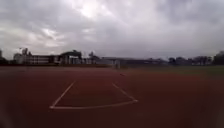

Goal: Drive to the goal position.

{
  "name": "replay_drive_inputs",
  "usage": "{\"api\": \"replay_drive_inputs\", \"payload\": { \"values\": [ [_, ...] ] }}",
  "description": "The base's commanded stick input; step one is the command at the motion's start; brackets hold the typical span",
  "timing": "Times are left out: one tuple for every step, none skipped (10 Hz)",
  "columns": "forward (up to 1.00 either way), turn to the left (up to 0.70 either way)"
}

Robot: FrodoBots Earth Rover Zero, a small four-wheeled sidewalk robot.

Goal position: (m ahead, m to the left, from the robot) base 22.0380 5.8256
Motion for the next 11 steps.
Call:
{"api": "replay_drive_inputs", "payload": {
  "values": [
    [0.7,0.0],
    [0.7,0.0],
    [0.7,0.0],
    [0.7,0.0],
    [0.7,0.0],
    [0.7,0.0],
    [0.7,0.0],
    [0.7,0.0],
    [0.7,0.0],
    [0.7,0.0],
    [0.7,0.0]
  ]
}}
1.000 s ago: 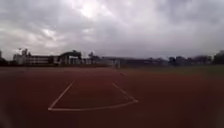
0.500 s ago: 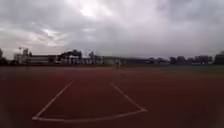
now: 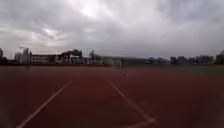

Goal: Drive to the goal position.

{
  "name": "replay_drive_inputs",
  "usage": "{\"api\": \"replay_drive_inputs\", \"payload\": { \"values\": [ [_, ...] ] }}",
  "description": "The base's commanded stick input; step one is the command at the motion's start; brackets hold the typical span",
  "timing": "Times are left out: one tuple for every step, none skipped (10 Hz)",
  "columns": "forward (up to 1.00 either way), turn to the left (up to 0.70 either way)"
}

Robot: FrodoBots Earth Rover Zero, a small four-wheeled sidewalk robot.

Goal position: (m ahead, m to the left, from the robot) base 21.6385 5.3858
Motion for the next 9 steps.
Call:
{"api": "replay_drive_inputs", "payload": {
  "values": [
    [0.7,0.0],
    [0.7,0.0],
    [0.7,0.0],
    [0.7,0.0],
    [0.7,0.0],
    [0.7,0.0],
    [0.7,0.0],
    [0.7,0.0],
    [0.7,0.0]
  ]
}}
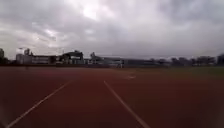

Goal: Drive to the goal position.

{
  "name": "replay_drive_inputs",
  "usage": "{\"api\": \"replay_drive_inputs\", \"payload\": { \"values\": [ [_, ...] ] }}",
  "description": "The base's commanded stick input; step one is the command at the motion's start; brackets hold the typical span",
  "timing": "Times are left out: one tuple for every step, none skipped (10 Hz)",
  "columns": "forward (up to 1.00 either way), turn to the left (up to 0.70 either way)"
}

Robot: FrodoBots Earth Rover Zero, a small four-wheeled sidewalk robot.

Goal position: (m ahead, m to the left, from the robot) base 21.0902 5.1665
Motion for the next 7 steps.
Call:
{"api": "replay_drive_inputs", "payload": {
  "values": [
    [0.7,0.0],
    [0.7,0.0],
    [0.7,0.0],
    [0.7,0.0],
    [0.7,0.0],
    [0.7,0.0],
    [0.7,0.0]
  ]
}}
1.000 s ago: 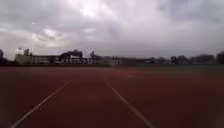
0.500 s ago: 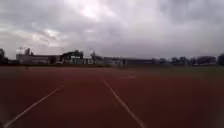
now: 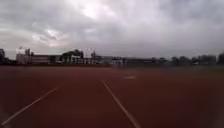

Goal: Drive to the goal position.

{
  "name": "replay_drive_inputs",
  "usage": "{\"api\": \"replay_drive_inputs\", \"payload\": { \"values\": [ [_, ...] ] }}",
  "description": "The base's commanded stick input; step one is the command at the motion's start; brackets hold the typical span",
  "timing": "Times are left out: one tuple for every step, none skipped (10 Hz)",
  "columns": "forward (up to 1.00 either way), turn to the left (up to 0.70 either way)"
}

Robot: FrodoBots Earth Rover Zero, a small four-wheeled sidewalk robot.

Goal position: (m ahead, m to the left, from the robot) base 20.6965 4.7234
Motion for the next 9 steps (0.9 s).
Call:
{"api": "replay_drive_inputs", "payload": {
  "values": [
    [0.7,0.0],
    [0.7,0.0],
    [0.7,0.0],
    [0.7,0.0],
    [0.7,0.0],
    [0.7,0.0],
    [0.7,0.0],
    [0.7,0.0],
    [0.7,0.0]
  ]
}}
